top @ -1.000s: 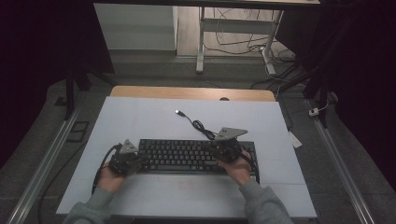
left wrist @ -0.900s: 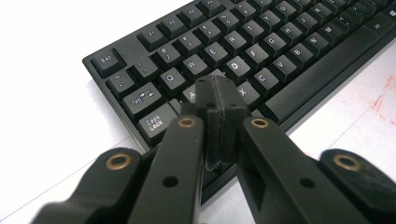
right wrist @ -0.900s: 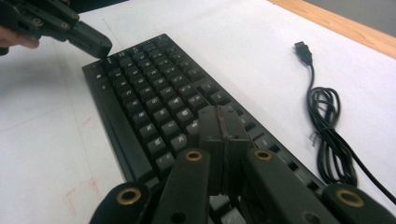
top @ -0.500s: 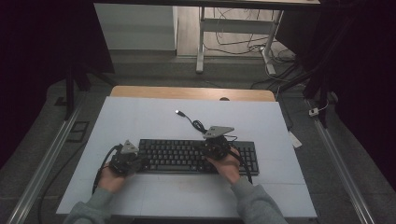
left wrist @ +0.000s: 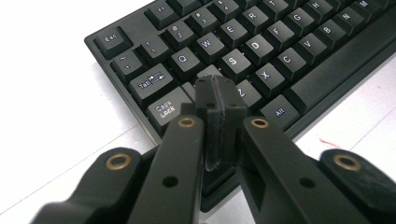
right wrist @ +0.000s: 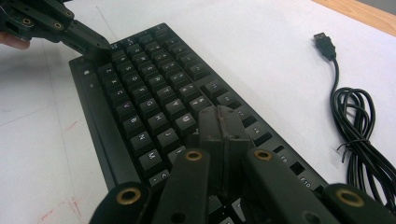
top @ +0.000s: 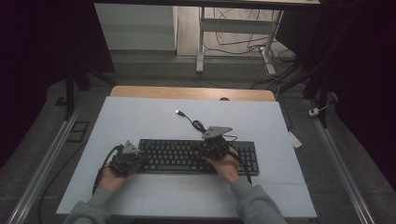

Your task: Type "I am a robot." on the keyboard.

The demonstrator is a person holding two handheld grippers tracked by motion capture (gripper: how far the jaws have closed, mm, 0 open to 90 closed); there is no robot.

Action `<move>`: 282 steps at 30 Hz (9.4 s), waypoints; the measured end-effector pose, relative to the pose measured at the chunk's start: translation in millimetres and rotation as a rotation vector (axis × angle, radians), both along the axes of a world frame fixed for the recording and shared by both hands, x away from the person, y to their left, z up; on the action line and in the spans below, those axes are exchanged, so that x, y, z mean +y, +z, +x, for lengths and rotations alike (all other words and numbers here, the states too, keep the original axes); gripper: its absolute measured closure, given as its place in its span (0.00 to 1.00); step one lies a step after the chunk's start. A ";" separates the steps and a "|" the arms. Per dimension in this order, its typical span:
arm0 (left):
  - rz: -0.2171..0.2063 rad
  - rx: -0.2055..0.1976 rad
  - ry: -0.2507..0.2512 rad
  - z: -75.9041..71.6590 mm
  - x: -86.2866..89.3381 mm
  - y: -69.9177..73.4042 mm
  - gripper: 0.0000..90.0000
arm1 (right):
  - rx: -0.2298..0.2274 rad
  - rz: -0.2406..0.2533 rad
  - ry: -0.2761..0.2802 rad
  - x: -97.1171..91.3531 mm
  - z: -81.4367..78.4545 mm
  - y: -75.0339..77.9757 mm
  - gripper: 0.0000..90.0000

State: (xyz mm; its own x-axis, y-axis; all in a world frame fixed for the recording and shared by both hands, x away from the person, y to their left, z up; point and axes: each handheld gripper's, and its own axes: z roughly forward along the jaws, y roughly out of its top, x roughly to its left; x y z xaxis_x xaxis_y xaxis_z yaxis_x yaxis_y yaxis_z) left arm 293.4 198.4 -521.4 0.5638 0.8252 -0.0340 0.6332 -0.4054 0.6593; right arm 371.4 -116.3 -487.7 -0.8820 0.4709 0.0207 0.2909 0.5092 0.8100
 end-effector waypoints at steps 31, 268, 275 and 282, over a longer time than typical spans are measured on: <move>0.014 0.002 -0.003 0.7 -0.1 -2.8 0.99 | 0.014 -0.085 0.038 30.0 7.4 -22.8 1.00; -0.018 0.039 -0.078 29.5 -8.0 10.5 0.99 | -0.040 -0.028 -0.070 -72.5 -16.6 -9.2 0.53; -0.002 0.051 -0.077 29.8 -9.3 7.4 0.99 | -0.040 -0.032 -0.070 -72.1 -16.6 -9.5 0.53; 0.013 0.049 -0.077 30.5 -10.6 5.6 0.99 | -0.038 -0.034 -0.072 -72.1 -16.6 -9.6 0.53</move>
State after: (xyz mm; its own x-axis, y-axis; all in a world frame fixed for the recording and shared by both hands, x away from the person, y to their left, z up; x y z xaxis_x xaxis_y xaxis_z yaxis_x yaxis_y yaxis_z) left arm 323.9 187.8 -515.9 0.6235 0.7801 -0.0524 0.6313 -0.4627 0.6223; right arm 354.9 -188.5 -497.3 -0.8455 0.5331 -0.0295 0.2972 0.5158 0.8035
